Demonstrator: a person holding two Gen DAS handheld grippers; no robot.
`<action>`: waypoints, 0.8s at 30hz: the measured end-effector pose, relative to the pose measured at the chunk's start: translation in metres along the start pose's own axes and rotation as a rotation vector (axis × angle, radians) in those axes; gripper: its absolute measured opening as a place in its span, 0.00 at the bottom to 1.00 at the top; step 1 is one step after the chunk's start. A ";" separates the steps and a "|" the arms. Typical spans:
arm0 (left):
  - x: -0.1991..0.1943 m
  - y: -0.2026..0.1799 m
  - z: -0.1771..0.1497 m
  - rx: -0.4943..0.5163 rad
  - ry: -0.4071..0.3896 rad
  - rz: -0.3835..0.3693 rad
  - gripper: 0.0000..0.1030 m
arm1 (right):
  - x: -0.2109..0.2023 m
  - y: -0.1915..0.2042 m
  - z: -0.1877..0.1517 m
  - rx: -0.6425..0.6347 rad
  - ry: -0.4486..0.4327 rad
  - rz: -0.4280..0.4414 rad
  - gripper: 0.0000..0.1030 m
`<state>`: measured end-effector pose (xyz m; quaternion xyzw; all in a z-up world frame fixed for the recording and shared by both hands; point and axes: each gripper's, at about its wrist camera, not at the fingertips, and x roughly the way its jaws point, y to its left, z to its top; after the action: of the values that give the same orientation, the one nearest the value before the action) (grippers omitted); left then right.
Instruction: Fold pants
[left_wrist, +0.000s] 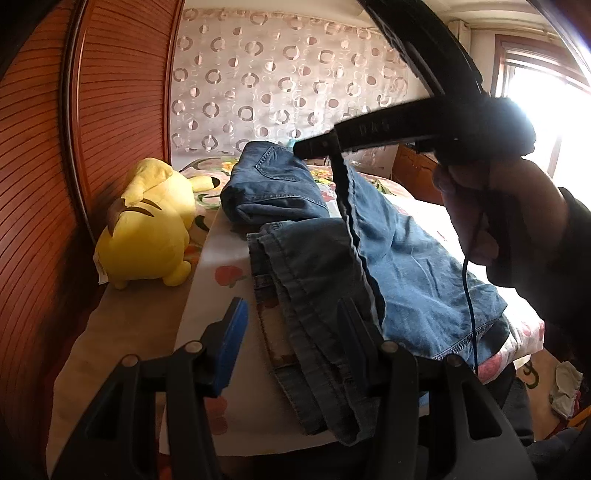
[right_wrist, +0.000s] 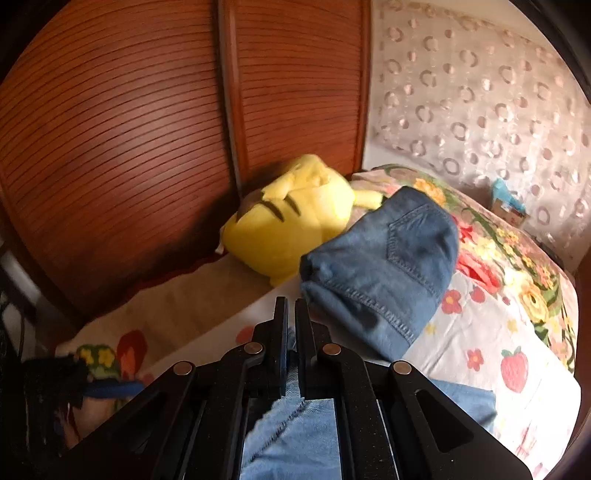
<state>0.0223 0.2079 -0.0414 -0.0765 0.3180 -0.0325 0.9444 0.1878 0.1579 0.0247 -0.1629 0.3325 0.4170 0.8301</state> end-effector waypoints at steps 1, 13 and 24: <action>0.000 0.001 0.000 0.000 0.000 -0.001 0.48 | -0.002 -0.001 0.001 0.006 -0.010 -0.002 0.02; 0.015 -0.016 0.007 0.028 0.014 -0.018 0.48 | -0.075 -0.059 -0.036 0.062 -0.032 -0.093 0.62; 0.040 -0.032 0.030 0.060 0.015 -0.023 0.48 | -0.164 -0.142 -0.086 0.123 -0.024 -0.256 0.62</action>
<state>0.0721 0.1753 -0.0364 -0.0517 0.3228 -0.0535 0.9435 0.1947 -0.0699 0.0741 -0.1479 0.3240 0.2883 0.8888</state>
